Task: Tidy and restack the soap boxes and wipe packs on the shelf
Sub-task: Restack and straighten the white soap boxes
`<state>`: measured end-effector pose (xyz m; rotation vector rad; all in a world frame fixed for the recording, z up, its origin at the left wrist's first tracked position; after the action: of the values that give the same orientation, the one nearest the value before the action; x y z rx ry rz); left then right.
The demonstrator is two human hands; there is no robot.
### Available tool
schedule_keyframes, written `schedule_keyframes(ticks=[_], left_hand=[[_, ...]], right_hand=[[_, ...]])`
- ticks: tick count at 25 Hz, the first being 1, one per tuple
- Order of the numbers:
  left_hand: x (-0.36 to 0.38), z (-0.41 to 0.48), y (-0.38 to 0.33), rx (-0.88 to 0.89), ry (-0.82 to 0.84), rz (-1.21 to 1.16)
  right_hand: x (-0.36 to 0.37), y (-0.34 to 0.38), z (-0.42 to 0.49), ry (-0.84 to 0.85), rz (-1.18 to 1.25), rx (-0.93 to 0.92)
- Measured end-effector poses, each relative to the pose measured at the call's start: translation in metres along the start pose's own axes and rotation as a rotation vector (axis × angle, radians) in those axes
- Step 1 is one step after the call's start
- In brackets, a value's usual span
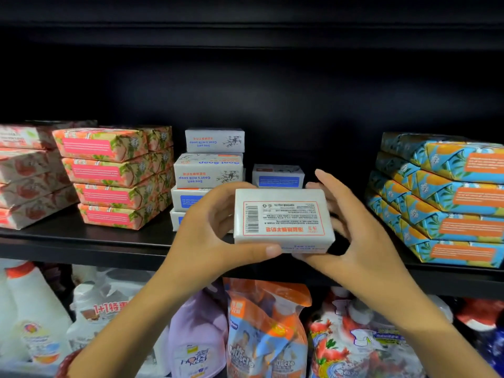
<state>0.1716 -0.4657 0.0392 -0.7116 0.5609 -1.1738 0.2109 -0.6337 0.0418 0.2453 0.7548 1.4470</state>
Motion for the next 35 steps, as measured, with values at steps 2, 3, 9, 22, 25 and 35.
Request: schedule_keyframes(ticks=[2, 3, 9, 22, 25, 35], left_hand=[[0.001, 0.0, 0.0, 0.069, 0.007, 0.09], [0.003, 0.0, -0.001, 0.114, 0.01, 0.162], [0.012, -0.006, -0.007, 0.418, -0.036, 0.518], [-0.014, -0.001, 0.019, -0.136, -0.172, 0.061], [-0.042, -0.005, 0.021, -0.111, -0.254, 0.13], [-0.091, -0.015, 0.027, -0.154, -0.268, 0.221]], right_hand=[[0.006, -0.008, 0.0, 0.076, 0.189, 0.15], [0.006, -0.013, 0.002, 0.053, 0.262, 0.208], [-0.001, -0.014, 0.013, -0.037, 0.102, 0.145], [0.017, 0.016, -0.003, -0.203, -0.209, -0.478], [0.022, 0.002, -0.002, -0.075, -0.251, -0.342], [0.043, -0.02, -0.012, 0.154, -0.667, -0.342]])
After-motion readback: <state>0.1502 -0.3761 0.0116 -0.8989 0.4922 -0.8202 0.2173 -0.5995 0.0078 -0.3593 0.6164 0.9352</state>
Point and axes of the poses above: each hand's wrist, its own z-axis towards the middle knuckle, its own x-axis out of the palm, y = z × x, the point moved 7 cm from there along z, towards the middle knuckle, and after that the axes turned 12 degrees about -y, right-handed, at the moved point
